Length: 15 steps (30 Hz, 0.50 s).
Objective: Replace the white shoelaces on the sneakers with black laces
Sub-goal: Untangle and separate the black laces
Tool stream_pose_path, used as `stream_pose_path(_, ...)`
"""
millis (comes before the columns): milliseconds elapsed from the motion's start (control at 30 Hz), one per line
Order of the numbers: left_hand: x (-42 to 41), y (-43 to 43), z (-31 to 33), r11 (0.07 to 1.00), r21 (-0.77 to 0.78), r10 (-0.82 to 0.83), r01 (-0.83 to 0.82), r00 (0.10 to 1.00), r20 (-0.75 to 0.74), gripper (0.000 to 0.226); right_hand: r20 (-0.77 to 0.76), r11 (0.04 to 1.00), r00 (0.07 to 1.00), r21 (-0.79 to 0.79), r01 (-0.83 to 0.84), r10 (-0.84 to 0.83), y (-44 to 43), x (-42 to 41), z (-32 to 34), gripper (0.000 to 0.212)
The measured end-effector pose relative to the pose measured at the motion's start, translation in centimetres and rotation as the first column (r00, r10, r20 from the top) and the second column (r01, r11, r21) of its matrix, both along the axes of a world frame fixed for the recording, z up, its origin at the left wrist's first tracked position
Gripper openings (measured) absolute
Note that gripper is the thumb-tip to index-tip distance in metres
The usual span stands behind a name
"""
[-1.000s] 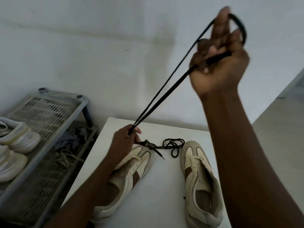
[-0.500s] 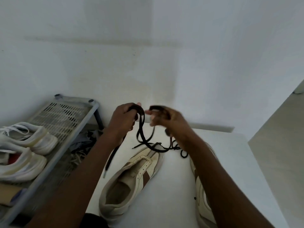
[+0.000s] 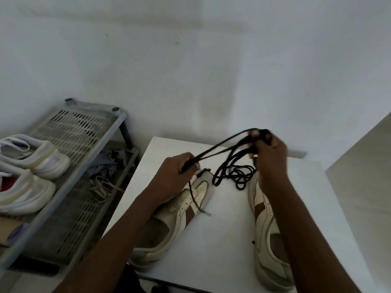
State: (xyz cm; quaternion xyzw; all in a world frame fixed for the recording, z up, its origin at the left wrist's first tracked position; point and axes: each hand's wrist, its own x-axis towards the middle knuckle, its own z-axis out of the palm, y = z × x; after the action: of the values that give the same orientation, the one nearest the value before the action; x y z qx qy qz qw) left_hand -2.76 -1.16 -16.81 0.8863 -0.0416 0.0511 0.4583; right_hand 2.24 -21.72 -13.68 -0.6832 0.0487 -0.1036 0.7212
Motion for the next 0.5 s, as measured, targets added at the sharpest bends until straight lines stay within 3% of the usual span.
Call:
stream_pose_path(100, -0.3, 0.3, -1.7, 0.996, -0.064, -0.069, 0.063, 0.992, -0.105, 0.017, -0.012, 0.972, 0.972, -0.012, 0.234, -0.234, -2.5, 0.0, -1.3, 0.022)
stream_pose_path(167, -0.1, 0.7, -2.3, 0.994, -0.057, -0.097, 0.089, 0.983, -0.156, 0.02, -0.081, 0.964, 0.963, -0.087, 0.251, -0.258, -3.4, -0.3, -2.7, 0.02)
stream_pose_path(233, -0.1, 0.9, -2.3, 0.988, -0.109, -0.129, 0.109, 0.97, -0.206, 0.027, -0.162, 0.973, 0.971, -0.178, 0.144, -0.174, -3.8, -0.9, -3.8, 0.018)
stream_pose_path(300, -0.2, 0.8, -2.0, 0.967, -0.228, -0.171, 0.111, 0.949, -0.264, 0.032, -0.301, 0.916, 0.953, -0.376, -0.139, 0.021, -3.7, -1.6, -4.1, 0.011)
stream_pose_path(333, -0.2, 0.7, -1.9, 0.954, -0.276, -0.194, 0.116, 0.941, -0.277, 0.034, -0.395, 0.808, 0.91, -0.491, -0.327, 0.128, -3.4, -2.2, -3.7, 0.008)
stream_pose_path(400, -0.3, 0.4, -1.9, 0.936, -0.318, -0.238, 0.149, 0.935, -0.261, 0.036, -0.587, 0.466, 0.769, -0.622, -0.629, 0.254, -2.6, -3.2, -3.5, 0.042)
stream_pose_path(433, -0.1, 0.2, -2.0, 0.931, -0.321, -0.262, 0.175, 0.932, -0.251, 0.036, -0.636, 0.307, 0.735, -0.669, -0.677, 0.235, -2.2, -3.7, -3.7, 0.062)
stream_pose_path(467, -0.1, 0.1, -1.9, 0.925, -0.323, -0.289, 0.201, 0.924, -0.251, 0.034, -0.624, 0.211, 0.759, -0.729, -0.651, 0.188, -1.7, -4.2, -3.5, 0.075)
stream_pose_path(500, -0.1, 0.1, -2.0, 0.916, -0.331, -0.319, 0.226, 0.912, -0.259, 0.032, -0.552, 0.186, 0.816, -0.795, -0.577, 0.169, -1.1, -4.5, -3.2, 0.081)
